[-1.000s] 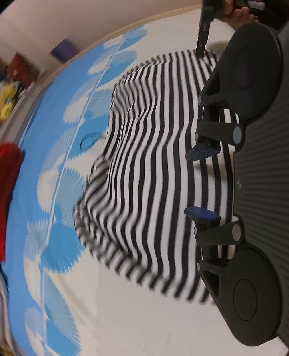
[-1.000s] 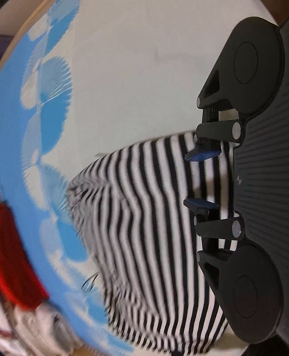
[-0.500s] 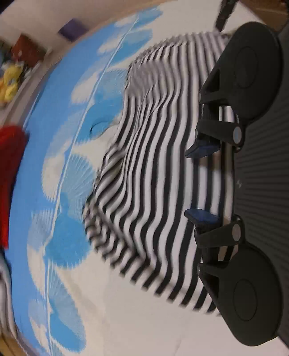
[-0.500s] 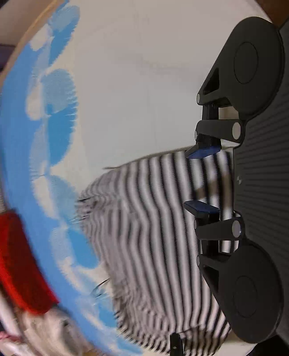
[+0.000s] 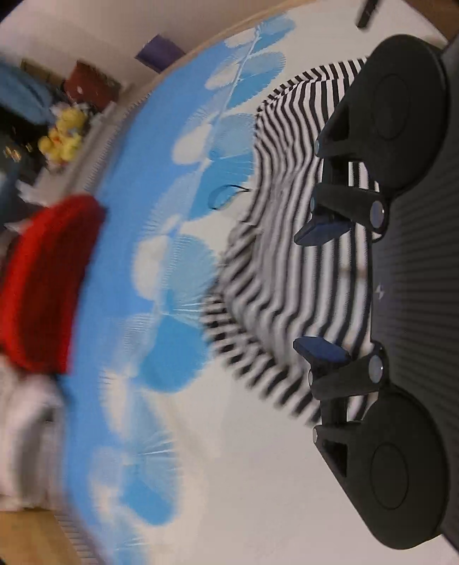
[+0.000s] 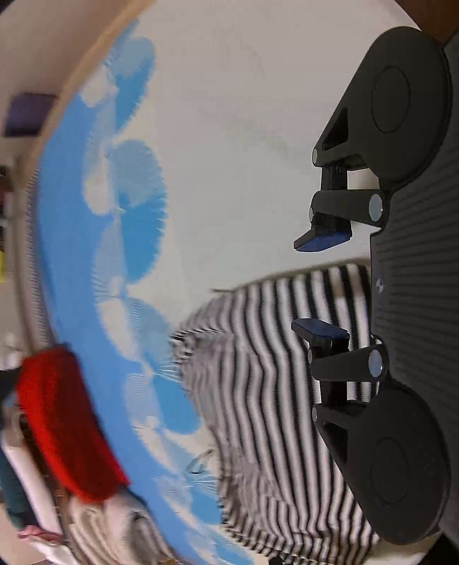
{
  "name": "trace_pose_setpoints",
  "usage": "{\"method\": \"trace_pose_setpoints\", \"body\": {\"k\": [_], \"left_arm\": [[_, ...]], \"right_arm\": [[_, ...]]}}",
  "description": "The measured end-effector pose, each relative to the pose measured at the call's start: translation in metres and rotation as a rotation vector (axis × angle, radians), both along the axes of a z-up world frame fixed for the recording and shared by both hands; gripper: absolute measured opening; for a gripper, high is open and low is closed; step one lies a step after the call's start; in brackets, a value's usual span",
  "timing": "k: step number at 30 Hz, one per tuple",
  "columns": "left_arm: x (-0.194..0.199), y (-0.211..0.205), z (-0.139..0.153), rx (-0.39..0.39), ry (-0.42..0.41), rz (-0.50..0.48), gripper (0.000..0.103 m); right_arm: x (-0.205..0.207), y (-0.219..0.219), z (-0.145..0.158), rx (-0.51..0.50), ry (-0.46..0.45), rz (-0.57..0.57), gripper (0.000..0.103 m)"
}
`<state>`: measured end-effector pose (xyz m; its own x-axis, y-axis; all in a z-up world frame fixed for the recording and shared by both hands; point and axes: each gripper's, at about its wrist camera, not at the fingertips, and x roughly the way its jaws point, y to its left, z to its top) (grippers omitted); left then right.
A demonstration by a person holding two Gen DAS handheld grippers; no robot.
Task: Fold small clothes
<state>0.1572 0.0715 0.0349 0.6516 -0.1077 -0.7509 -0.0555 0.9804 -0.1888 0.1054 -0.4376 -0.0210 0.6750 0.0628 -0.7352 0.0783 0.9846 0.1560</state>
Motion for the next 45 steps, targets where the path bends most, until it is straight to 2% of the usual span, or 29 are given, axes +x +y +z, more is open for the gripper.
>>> {"method": "trace_pose_setpoints", "body": {"k": [1,3,8,11,14,19,23,29,33,34,35,37,42,45], "left_arm": [[-0.007,-0.004,0.010,0.043,-0.054,-0.032,0.073],[-0.025,-0.005,0.028,0.088,-0.138,-0.101,0.082],[-0.070,0.005,0.065,0.103,-0.249,-0.172,0.082],[-0.095,0.020,0.072,0.110,-0.303,-0.132,0.083],[-0.107,0.044,0.075,0.063,-0.289,-0.042,0.083],[-0.122,0.078,0.084,0.069,-0.328,0.104,0.083],[-0.123,0.098,0.087,0.010,-0.302,0.125,0.083],[-0.130,0.106,0.087,0.095,-0.321,0.102,0.083],[-0.141,0.123,0.086,0.121,-0.347,0.113,0.083],[-0.143,0.129,0.086,0.124,-0.349,0.120,0.083],[-0.144,0.135,0.085,0.127,-0.347,0.129,0.083],[-0.146,0.148,0.082,0.126,-0.332,0.145,0.083],[-0.151,0.172,0.078,0.151,-0.319,0.145,0.083],[-0.157,0.184,0.078,0.136,-0.329,0.156,0.083]], "right_arm": [[-0.004,0.001,0.004,-0.027,-0.016,-0.014,0.045],[-0.012,0.002,0.011,-0.074,-0.051,-0.032,0.045],[-0.025,0.008,0.021,-0.071,-0.103,-0.055,0.049],[-0.034,0.016,0.027,-0.055,-0.129,-0.022,0.053],[-0.042,0.026,0.029,-0.046,-0.136,0.008,0.055],[-0.051,0.045,0.032,-0.041,-0.142,0.033,0.055],[-0.053,0.064,0.032,-0.045,-0.145,0.033,0.055],[-0.051,0.109,0.027,-0.028,-0.140,0.056,0.055],[-0.047,0.157,0.016,-0.044,-0.108,0.142,0.052],[-0.047,0.171,0.011,-0.049,-0.098,0.177,0.046],[-0.046,0.187,0.007,-0.055,-0.090,0.220,0.034],[-0.049,0.216,0.003,-0.057,-0.088,0.315,0.018],[-0.070,0.305,0.005,-0.065,-0.152,0.570,0.017],[-0.080,0.365,0.002,-0.083,-0.170,0.718,0.017]]}}
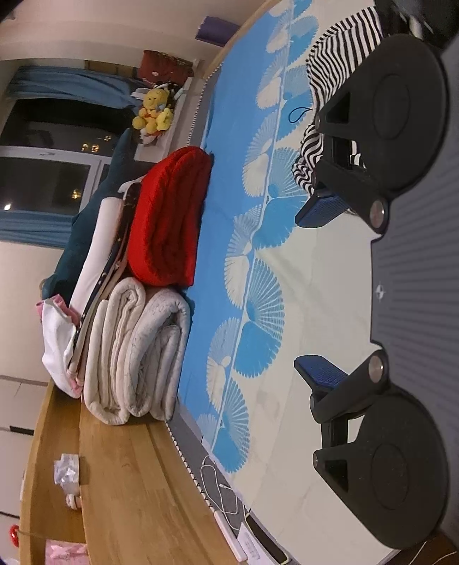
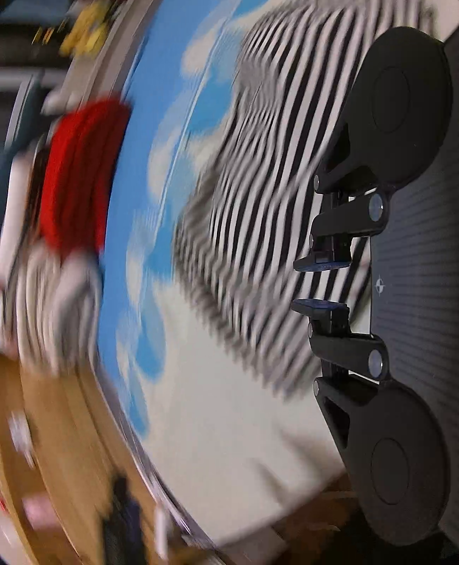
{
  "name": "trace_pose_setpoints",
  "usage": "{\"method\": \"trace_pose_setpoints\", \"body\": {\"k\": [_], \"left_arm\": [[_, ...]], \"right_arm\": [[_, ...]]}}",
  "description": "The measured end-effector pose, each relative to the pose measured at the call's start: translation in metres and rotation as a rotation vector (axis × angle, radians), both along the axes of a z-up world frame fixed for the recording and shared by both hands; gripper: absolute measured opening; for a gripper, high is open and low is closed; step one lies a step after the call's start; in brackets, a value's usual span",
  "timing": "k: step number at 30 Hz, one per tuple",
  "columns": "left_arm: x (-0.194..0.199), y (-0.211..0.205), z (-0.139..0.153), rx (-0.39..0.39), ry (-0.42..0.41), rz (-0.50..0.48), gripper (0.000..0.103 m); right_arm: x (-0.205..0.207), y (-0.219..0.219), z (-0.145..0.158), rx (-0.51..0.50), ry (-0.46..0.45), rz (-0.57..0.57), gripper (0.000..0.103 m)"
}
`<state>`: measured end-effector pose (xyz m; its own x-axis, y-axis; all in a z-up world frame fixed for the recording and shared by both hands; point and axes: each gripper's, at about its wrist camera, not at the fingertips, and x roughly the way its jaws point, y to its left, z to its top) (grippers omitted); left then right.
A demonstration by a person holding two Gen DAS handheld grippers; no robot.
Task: Fold small clothes
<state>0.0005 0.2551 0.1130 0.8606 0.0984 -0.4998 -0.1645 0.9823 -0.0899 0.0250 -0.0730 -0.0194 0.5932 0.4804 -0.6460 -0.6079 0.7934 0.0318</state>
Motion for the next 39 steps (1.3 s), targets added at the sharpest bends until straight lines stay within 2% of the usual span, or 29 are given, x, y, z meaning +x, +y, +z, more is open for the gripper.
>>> {"method": "trace_pose_setpoints", "body": {"k": [3,6,8,10,13,16,17,19,22,29,33,39], "left_arm": [[-0.003,0.014,0.000,-0.015,-0.003,0.017,0.083],[-0.005,0.027,-0.002,-0.027,-0.002,0.035,0.083],[-0.006,0.034,-0.001,-0.033,-0.006,0.043,0.083],[-0.007,0.042,-0.002,-0.042,-0.008,0.053,0.083],[-0.009,0.052,-0.004,-0.060,-0.005,0.072,0.083],[-0.011,0.062,-0.005,-0.072,-0.003,0.081,0.083],[-0.011,0.065,-0.005,-0.072,-0.004,0.084,0.083],[-0.013,0.070,-0.006,-0.077,-0.004,0.092,0.083],[-0.015,0.078,-0.007,-0.090,-0.001,0.110,0.083],[-0.022,0.088,-0.007,-0.105,-0.006,0.132,0.083],[-0.026,0.090,-0.007,-0.107,-0.003,0.147,0.083],[-0.026,0.089,-0.008,-0.107,0.012,0.152,0.083]], "right_arm": [[-0.007,0.056,-0.008,-0.062,-0.030,0.114,0.021],[-0.004,0.095,-0.020,-0.113,-0.025,0.157,0.031],[0.001,0.110,-0.030,-0.150,-0.011,0.160,0.045],[0.005,0.121,-0.047,-0.222,0.020,0.155,0.052],[0.016,0.127,-0.063,-0.270,0.060,0.142,0.052],[0.019,0.133,-0.066,-0.290,0.033,0.141,0.046],[0.020,0.135,-0.066,-0.300,0.019,0.134,0.035],[0.022,0.137,-0.069,-0.328,-0.008,0.115,0.021],[0.023,0.135,-0.069,-0.328,-0.017,0.113,0.014],[0.011,0.140,-0.050,-0.294,-0.086,0.151,0.003],[0.004,0.151,-0.036,-0.294,-0.116,0.170,0.003],[-0.011,0.167,-0.016,-0.227,-0.122,0.229,0.002]]}}
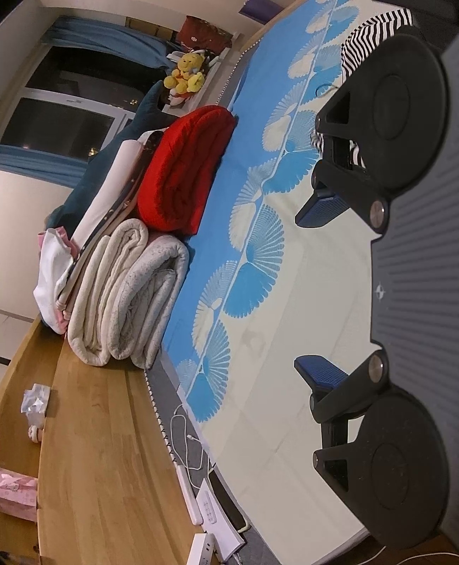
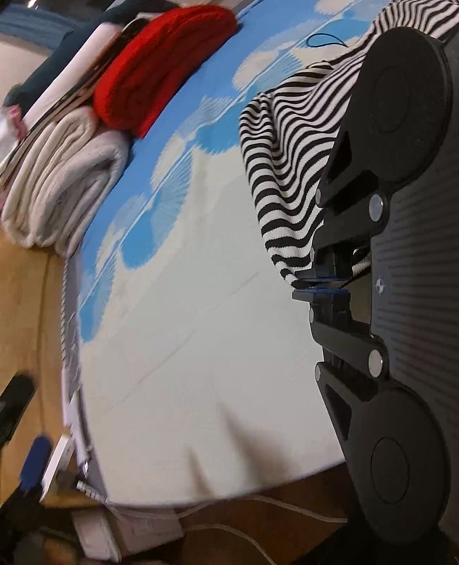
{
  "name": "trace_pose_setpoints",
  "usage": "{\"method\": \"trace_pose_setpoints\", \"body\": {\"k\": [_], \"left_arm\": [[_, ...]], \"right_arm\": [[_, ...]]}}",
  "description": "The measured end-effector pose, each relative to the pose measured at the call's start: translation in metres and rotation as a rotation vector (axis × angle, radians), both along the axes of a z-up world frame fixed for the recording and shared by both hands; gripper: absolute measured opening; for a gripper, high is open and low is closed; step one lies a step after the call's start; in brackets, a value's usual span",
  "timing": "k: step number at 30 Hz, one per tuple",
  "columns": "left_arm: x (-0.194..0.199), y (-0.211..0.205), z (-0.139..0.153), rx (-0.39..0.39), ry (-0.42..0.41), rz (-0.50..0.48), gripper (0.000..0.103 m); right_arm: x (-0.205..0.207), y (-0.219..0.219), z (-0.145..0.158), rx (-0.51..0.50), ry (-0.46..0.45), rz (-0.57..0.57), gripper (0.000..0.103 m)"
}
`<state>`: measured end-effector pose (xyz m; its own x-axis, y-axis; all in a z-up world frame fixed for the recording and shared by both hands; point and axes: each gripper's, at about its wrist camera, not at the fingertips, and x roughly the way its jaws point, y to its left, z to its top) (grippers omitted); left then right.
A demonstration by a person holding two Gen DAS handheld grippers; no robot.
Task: Fold small clothes
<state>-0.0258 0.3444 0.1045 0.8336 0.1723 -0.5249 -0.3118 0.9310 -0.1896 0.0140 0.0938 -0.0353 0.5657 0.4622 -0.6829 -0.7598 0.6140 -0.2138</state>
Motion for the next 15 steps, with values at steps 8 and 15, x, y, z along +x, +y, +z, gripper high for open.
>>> {"method": "trace_pose_setpoints", "body": {"k": [8,15], "left_arm": [[0.009,-0.008,0.000,-0.029,0.016,0.022,0.083],[0.019,-0.034,0.002,-0.002,0.030,-0.024,0.083]], "right_arm": [[-0.013,-0.003,0.055,0.261,0.063,-0.068,0.002],[0.020,-0.155,0.092,0.676,0.168,-0.459,0.002]]}}
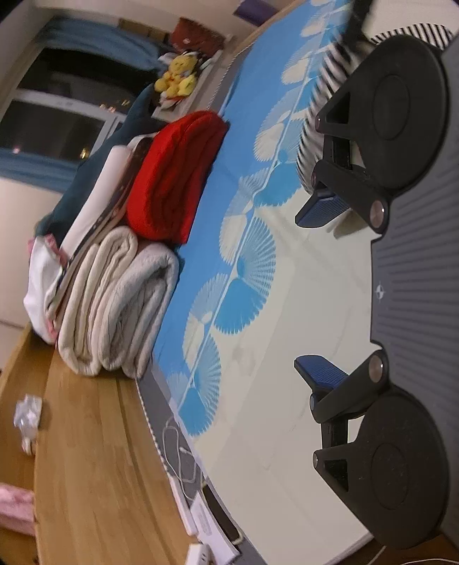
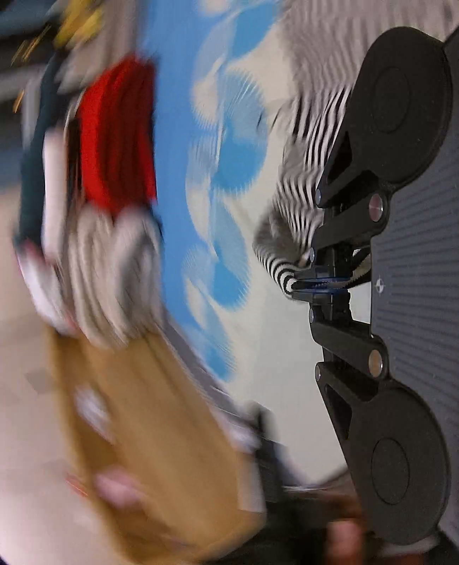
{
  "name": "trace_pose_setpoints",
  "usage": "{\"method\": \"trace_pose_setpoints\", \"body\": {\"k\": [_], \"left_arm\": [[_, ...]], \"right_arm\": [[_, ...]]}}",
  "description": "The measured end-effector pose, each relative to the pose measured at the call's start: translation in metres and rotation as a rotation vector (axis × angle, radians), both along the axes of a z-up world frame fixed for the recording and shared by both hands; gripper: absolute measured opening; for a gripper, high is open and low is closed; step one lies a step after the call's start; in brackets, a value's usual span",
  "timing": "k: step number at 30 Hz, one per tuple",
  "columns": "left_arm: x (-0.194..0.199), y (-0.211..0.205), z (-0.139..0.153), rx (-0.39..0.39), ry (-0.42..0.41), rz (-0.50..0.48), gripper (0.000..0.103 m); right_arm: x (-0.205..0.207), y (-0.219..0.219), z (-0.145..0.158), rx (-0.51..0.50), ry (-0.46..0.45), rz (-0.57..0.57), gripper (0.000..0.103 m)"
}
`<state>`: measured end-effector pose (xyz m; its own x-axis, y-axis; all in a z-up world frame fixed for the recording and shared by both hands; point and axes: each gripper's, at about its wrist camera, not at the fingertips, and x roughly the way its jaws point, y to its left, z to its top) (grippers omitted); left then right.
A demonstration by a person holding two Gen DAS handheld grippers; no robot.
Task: Fold small clothes
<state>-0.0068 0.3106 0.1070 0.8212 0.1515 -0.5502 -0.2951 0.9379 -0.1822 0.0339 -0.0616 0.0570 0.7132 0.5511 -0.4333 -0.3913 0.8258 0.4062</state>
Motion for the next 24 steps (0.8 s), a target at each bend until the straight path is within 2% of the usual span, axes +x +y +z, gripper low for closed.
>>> {"method": "trace_pose_setpoints", "body": {"k": [3,7,10,12,13,15,17,19,21,24], "left_arm": [[0.006,-0.016,0.000,0.019,0.004,-0.037,0.083],[0.017,-0.037,0.000,0.027,0.008,-0.075,0.083],[0.030,-0.057,0.001,0.027,0.016,-0.106,0.083],[0.040,-0.072,0.000,0.029,0.024,-0.130,0.083],[0.047,-0.081,-0.001,0.029,0.029,-0.144,0.083],[0.056,-0.097,-0.002,0.034,0.038,-0.171,0.083],[0.065,-0.115,-0.004,0.050,0.047,-0.209,0.083],[0.072,-0.134,-0.007,0.071,0.056,-0.250,0.083],[0.079,-0.150,-0.010,0.088,0.064,-0.285,0.083],[0.088,-0.172,-0.015,0.111,0.079,-0.325,0.083]], "right_arm": [[-0.004,-0.094,-0.006,0.136,0.041,-0.225,0.002],[-0.030,-0.202,-0.039,0.187,0.116,-0.520,0.002],[-0.044,-0.259,-0.077,0.157,0.288,-0.762,0.002],[-0.048,-0.282,-0.099,0.109,0.406,-0.867,0.002],[-0.050,-0.293,-0.110,0.123,0.456,-0.892,0.002],[-0.052,-0.307,-0.121,0.178,0.512,-0.871,0.003],[-0.049,-0.311,-0.116,0.185,0.506,-0.823,0.008],[-0.047,-0.315,-0.099,0.137,0.444,-0.803,0.008],[-0.038,-0.319,-0.080,0.132,0.381,-0.755,0.008],[-0.010,-0.321,-0.052,0.114,0.288,-0.594,0.008]]}}
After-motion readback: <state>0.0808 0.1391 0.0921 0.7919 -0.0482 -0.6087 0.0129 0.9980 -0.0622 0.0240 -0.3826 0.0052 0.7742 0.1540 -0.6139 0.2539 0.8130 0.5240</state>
